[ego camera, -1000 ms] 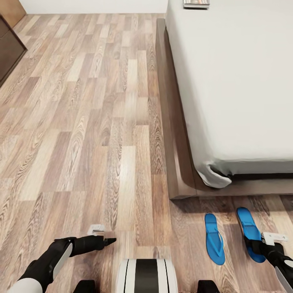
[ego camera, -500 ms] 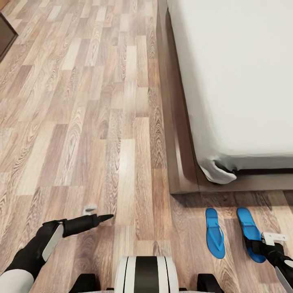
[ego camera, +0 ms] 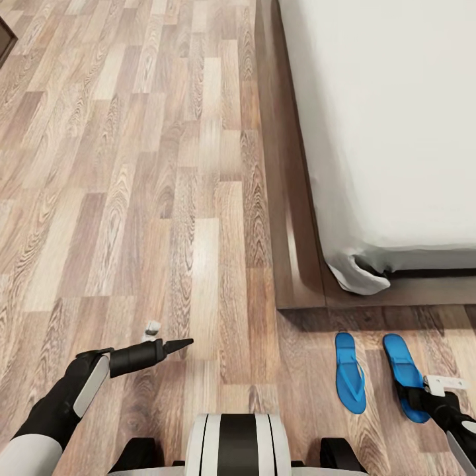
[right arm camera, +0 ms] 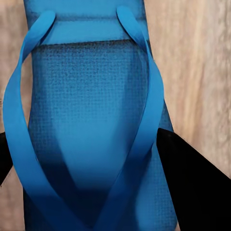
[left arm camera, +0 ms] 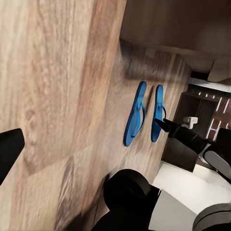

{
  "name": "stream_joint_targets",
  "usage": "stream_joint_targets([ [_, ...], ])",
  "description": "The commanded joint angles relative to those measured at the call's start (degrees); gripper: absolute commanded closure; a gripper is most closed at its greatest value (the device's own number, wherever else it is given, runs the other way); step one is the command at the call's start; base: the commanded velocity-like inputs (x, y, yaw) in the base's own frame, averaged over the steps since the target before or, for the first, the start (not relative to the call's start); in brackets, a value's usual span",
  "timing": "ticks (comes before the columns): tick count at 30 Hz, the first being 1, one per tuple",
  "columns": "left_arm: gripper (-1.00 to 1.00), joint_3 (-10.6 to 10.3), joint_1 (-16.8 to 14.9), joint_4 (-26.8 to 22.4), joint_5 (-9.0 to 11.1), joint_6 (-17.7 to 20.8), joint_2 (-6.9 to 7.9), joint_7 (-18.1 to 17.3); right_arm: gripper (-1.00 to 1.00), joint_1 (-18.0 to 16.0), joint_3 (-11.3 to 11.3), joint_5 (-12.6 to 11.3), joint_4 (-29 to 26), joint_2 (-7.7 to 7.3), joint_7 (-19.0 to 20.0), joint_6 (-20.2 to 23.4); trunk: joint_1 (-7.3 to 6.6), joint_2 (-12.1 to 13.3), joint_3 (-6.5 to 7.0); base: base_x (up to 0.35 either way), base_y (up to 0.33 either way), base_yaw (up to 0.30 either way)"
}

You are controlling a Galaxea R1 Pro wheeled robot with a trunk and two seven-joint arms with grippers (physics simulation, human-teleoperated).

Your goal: In the bedroom, move the book from the bed onto either nightstand, and place the two sandals side by side next to the bed.

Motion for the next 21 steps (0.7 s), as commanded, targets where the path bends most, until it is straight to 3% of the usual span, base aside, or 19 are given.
stream_joint_targets([
  [1,-1.00,0.00,-0.01,0.00,0.21,0.36,-0.13,0.01,1.00,0.00,-0.14,-0.63,-0.12,0.01,0.29,-0.07,-0.01,-0.01,-0.03,0.000,0.000,0.000],
  [9,-1.00,0.01,0.00,0.09,0.21,0.36,-0.45,0.17,1.00,0.00,-0.12,-0.72,-0.20,0.02,0.38,-6.54,-0.01,-0.01,-0.03,0.000,0.000,0.000],
  [17,-1.00,-0.07,0.00,1.35,0.21,-0.66,-0.52,0.36,1.00,0.09,-0.13,-0.81,-0.29,0.04,0.43,-7.09,-0.01,-0.01,-0.03,0.000,0.000,0.000],
  [21,-1.00,-0.06,0.00,1.55,0.16,-1.22,-1.05,0.37,1.00,0.07,-0.20,-0.85,-0.30,0.01,0.35,-7.06,0.10,-0.06,-0.91,0.000,0.000,0.000],
])
